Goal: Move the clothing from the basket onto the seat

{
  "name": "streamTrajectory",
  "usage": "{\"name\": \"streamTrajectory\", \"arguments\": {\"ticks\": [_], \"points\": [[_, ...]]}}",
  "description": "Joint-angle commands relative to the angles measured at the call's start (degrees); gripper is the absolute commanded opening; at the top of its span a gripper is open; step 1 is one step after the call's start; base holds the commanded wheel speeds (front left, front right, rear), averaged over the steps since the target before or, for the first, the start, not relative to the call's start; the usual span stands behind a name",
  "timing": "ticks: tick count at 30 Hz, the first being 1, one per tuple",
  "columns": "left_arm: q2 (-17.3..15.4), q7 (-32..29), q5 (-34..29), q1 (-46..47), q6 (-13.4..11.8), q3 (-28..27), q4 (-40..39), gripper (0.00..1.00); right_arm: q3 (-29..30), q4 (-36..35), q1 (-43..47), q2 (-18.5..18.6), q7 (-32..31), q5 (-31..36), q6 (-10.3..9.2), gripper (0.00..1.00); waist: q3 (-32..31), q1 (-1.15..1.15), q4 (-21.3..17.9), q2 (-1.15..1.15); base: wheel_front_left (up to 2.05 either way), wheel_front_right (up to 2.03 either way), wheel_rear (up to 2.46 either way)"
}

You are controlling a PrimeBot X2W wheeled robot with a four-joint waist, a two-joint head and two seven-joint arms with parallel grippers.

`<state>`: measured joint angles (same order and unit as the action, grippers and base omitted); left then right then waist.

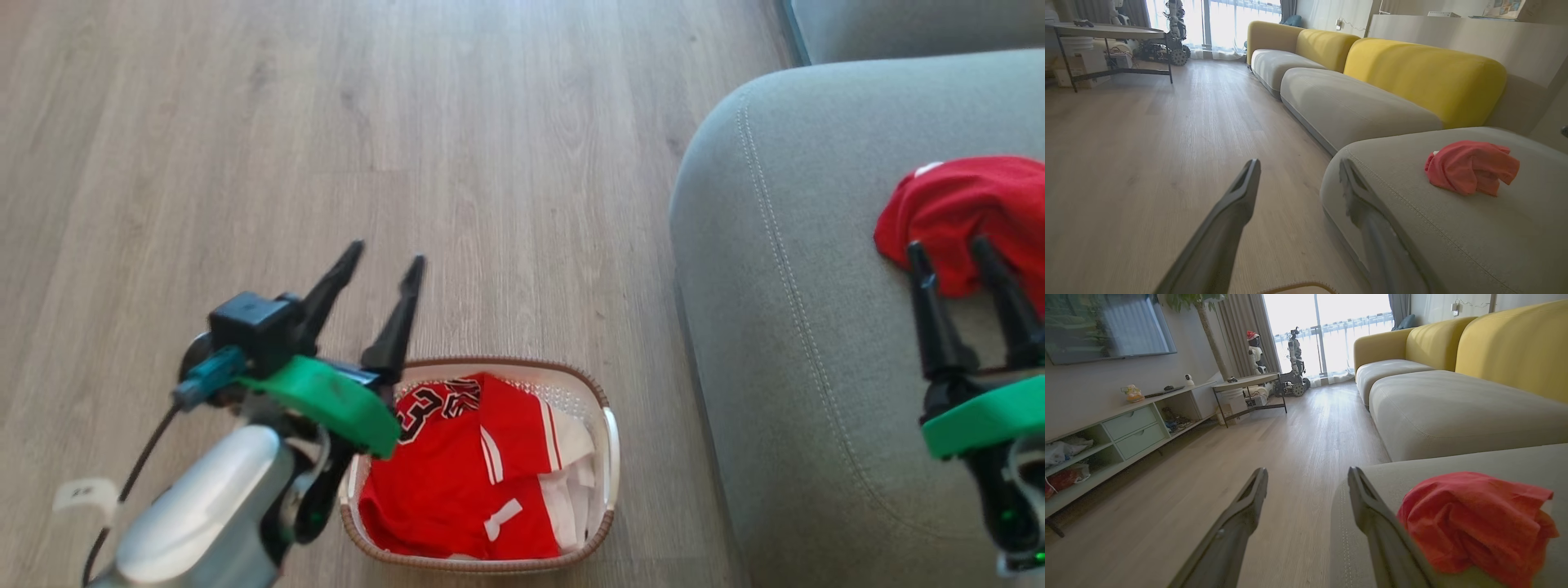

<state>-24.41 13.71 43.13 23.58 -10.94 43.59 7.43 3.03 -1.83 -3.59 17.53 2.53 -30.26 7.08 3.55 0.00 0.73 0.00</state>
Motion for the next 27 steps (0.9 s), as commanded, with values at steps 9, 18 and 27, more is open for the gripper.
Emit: {"name": "streamTrajectory", "arguments": {"ticks": [9,18,27], "points": [[-4.5,1.2,0.1,-5.9,-3.4,-8.2,-3.1,1.0,-1.2,-4.3,3.5,-2.9,1.4,2.2,0.41,1.0,-2.2,0.0,0.6,0.0,0.0,0.0,0.0],[-4.0,1.3,-3.5,-13.9,-5.7,-15.7,-6.6,1.0,-2.1,-4.6,6.4,-5.8,4.8,3.8,0.41,1.0,-3.3,0.0,1.4,0.0,0.0,0.0,0.0],[-1.0,1.3,-7.6,-18.9,-4.8,-21.0,-7.5,1.0,-3.2,-3.3,7.7,-7.9,6.7,4.6,0.41,1.0,-4.0,0.0,2.2,0.0,0.0,0.0,0.0]]}}
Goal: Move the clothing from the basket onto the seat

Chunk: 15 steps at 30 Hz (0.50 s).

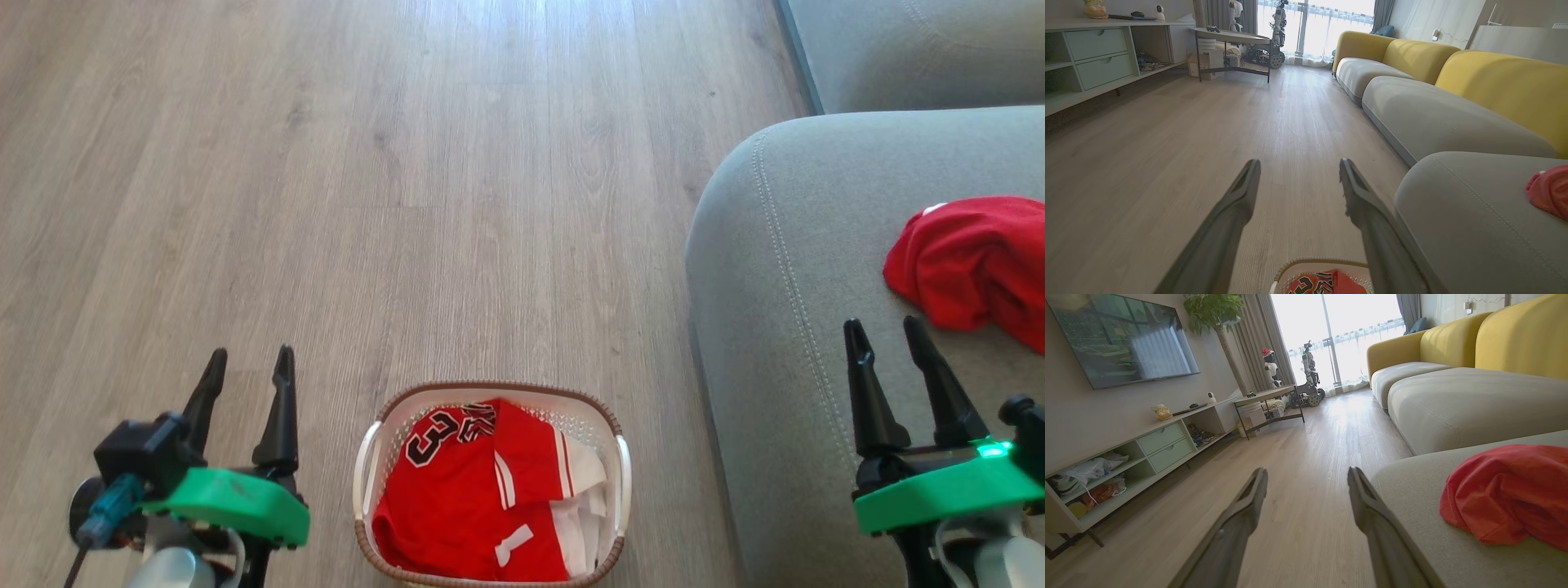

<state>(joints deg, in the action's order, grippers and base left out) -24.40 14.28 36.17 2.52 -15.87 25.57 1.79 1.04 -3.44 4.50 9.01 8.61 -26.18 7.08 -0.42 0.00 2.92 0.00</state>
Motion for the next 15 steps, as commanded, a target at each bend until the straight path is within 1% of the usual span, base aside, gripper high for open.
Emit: {"name": "streamTrajectory", "arguments": {"ticks": [1,15], "points": [[-0.8,0.7,-1.2,1.8,0.3,-3.3,-1.9,1.0,-1.4,-1.6,-0.3,0.6,0.7,0.7,0.41,1.0,0.0,0.0,0.0,0.0,0.0,0.0,0.0],[1.9,0.7,-4.7,0.3,2.7,-6.8,-1.3,1.0,-2.2,-1.5,-0.8,0.8,0.6,1.1,0.41,1.0,0.1,0.0,-0.5,0.0,0.0,0.0,0.0]]}}
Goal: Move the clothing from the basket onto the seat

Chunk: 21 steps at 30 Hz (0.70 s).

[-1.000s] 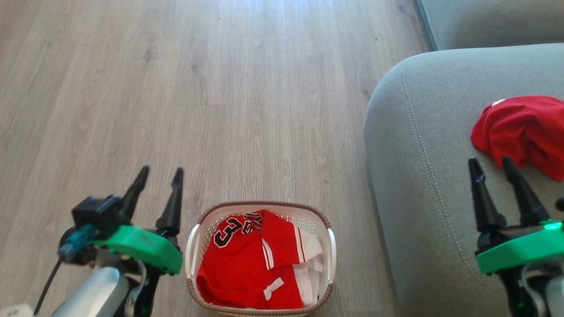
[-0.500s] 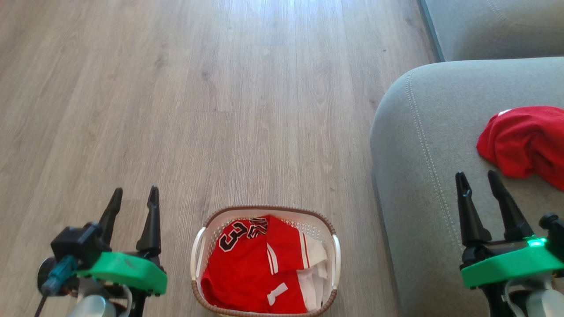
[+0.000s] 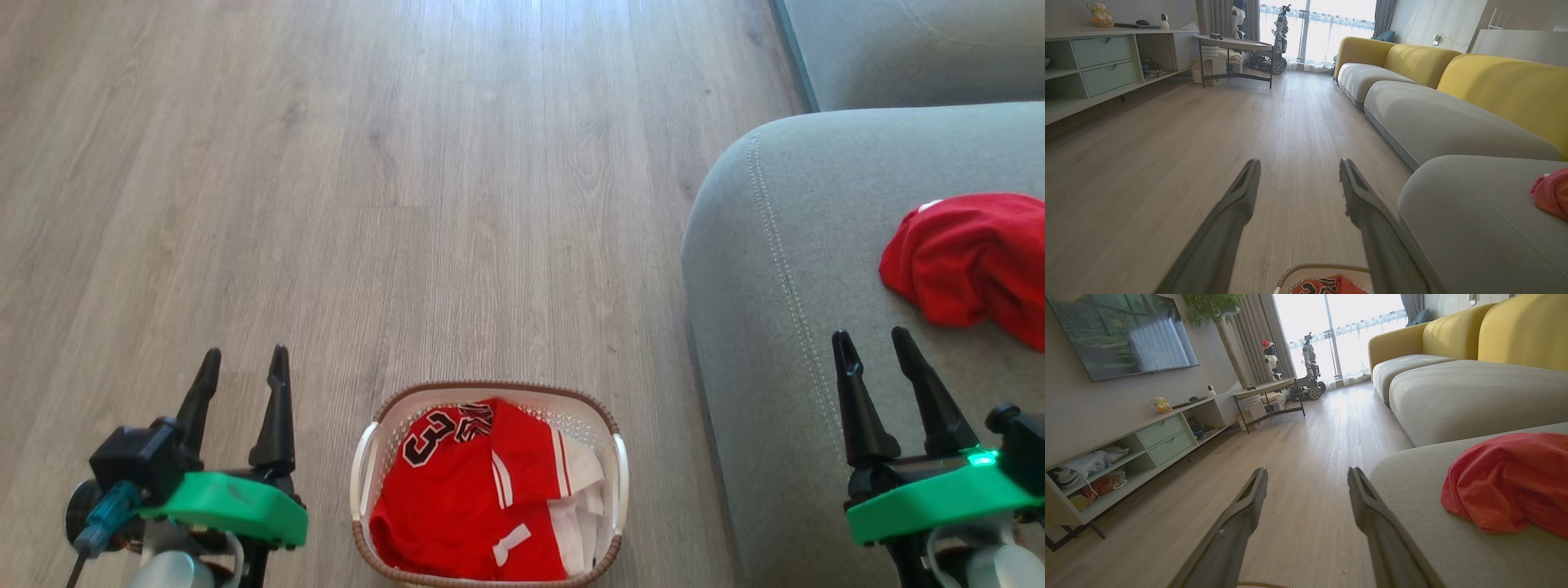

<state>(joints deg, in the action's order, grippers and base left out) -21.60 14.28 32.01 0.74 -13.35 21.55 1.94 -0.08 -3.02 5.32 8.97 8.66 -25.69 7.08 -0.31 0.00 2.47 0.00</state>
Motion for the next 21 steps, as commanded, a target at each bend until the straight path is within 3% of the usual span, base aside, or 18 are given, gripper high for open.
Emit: {"name": "streamTrajectory", "arguments": {"ticks": [1,21], "points": [[-0.9,0.7,-0.5,2.0,0.2,-2.8,-1.5,1.0,-1.1,-1.9,-1.6,0.8,0.5,0.7,0.41,1.0,0.0,0.0,-0.1,0.0,0.0,0.0,0.0],[1.2,0.7,-2.2,2.3,2.5,-4.7,0.2,1.0,-2.0,-2.3,-2.7,0.9,-0.1,0.7,0.41,1.0,0.9,0.0,-1.9,0.0,0.0,0.0,0.0]]}}
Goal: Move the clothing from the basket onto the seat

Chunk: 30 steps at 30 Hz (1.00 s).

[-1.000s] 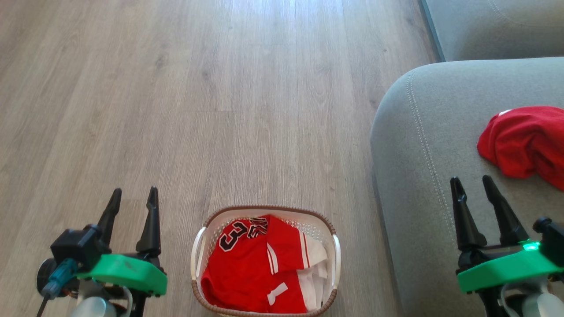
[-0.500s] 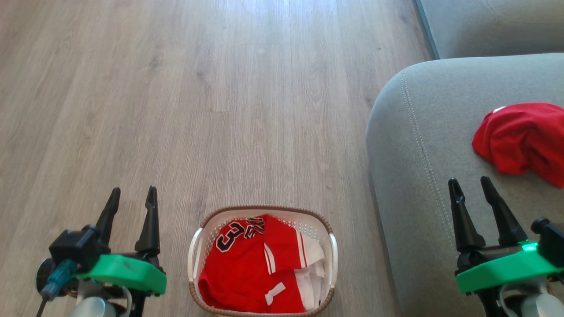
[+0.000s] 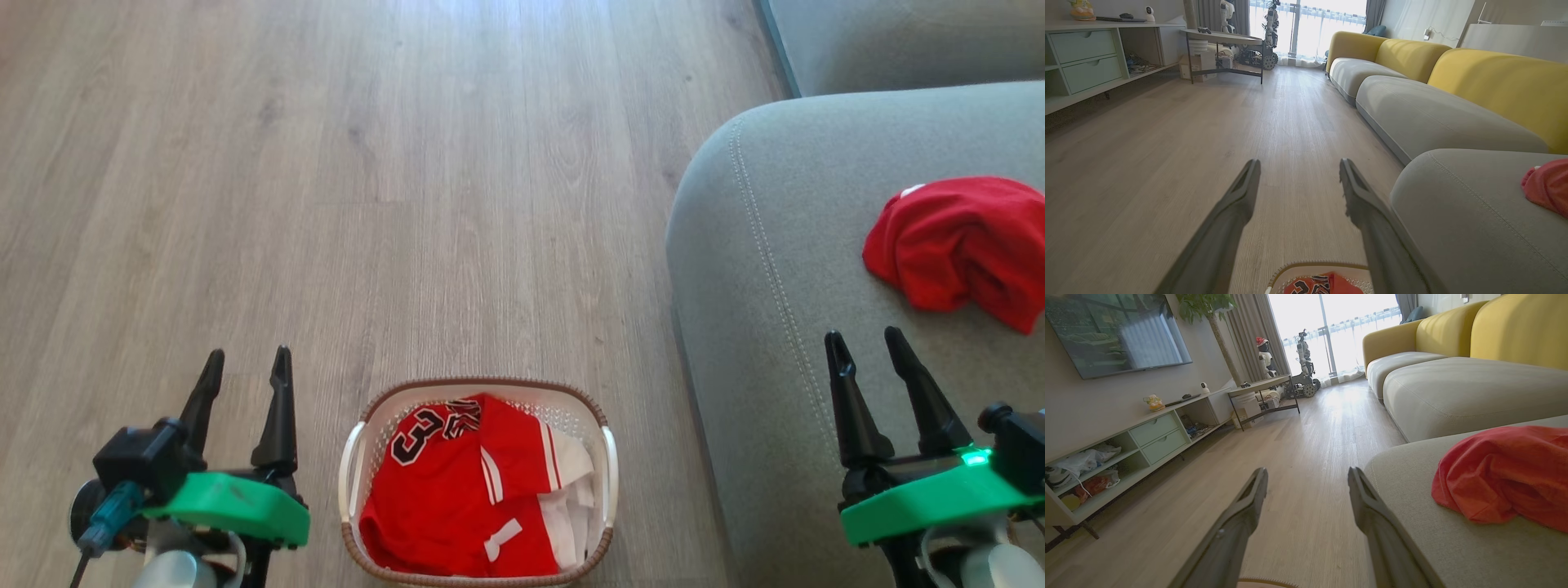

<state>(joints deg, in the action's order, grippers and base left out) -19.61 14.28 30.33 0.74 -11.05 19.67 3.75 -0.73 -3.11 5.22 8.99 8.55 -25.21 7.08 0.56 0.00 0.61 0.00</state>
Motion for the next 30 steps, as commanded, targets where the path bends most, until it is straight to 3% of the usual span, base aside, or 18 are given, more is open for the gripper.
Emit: {"name": "streamTrajectory", "arguments": {"ticks": [1,17,30], "points": [[-0.8,0.7,-0.6,2.3,0.3,-2.9,-1.6,1.0,-1.4,-2.2,-2.7,0.9,0.0,0.1,0.41,1.0,0.2,0.0,-0.2,0.0,0.0,0.0,0.0],[-0.3,0.7,-1.1,5.5,1.9,-2.7,-0.7,1.0,-2.7,-3.0,-6.3,1.0,0.9,0.6,0.41,1.0,6.6,0.0,-3.3,0.0,0.0,0.0,0.0],[-0.5,0.3,-1.3,12.9,4.9,-1.1,4.2,1.0,-3.9,-3.0,-12.4,0.0,3.2,2.1,0.41,1.0,17.3,0.0,-6.6,0.0,0.0,0.0,0.0]]}}
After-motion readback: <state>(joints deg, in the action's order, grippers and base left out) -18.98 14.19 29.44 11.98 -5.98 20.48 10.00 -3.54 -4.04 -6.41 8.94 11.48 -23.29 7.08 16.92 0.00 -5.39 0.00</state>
